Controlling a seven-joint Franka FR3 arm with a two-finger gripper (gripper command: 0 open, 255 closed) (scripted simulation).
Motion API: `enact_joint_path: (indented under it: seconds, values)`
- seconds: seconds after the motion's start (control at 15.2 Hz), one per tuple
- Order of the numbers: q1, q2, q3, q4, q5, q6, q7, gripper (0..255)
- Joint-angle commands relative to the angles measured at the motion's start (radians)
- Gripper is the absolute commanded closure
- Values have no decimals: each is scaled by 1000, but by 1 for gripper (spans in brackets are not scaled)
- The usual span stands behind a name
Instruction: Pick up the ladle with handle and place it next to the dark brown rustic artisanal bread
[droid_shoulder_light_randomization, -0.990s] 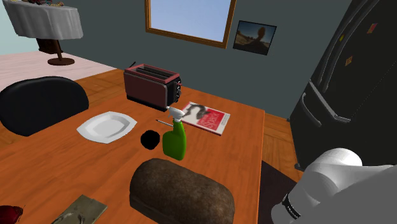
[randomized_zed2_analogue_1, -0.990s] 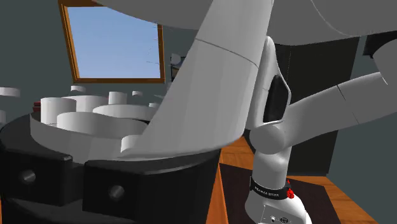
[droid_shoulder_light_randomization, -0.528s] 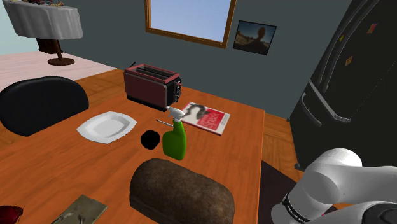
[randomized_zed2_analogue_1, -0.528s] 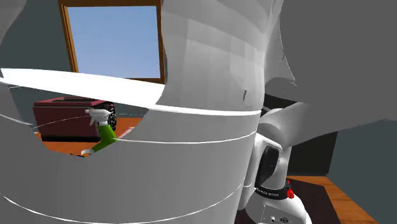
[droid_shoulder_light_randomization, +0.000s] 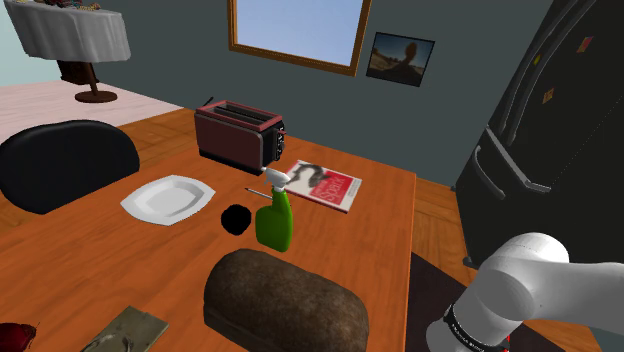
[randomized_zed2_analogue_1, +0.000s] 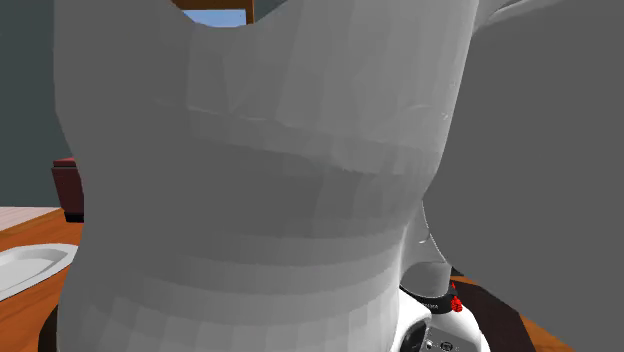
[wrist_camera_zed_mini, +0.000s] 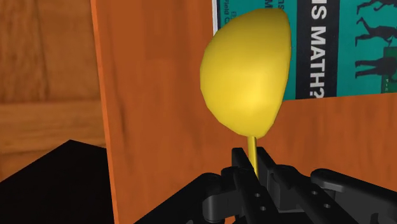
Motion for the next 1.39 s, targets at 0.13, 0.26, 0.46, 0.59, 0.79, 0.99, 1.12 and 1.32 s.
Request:
enact_joint_path:
  seconds: [0.13,0.26,0.46,0.59,0.79,0.99,1.12,1.32]
  values:
    - [-3,-10,41,-24,33,36,-8,255]
    - [-6,-14,62,-35,50,54,-14,255]
    - [-12,-20,94,-50,76,80,-22,255]
    - [-16,-23,116,-59,93,98,-28,255]
    - [-24,-29,152,-71,121,124,-36,255]
    - [-24,-28,152,-71,121,125,-36,255]
    - [-24,-28,152,-71,120,125,-36,255]
    - [-24,-27,152,-71,120,126,-36,255]
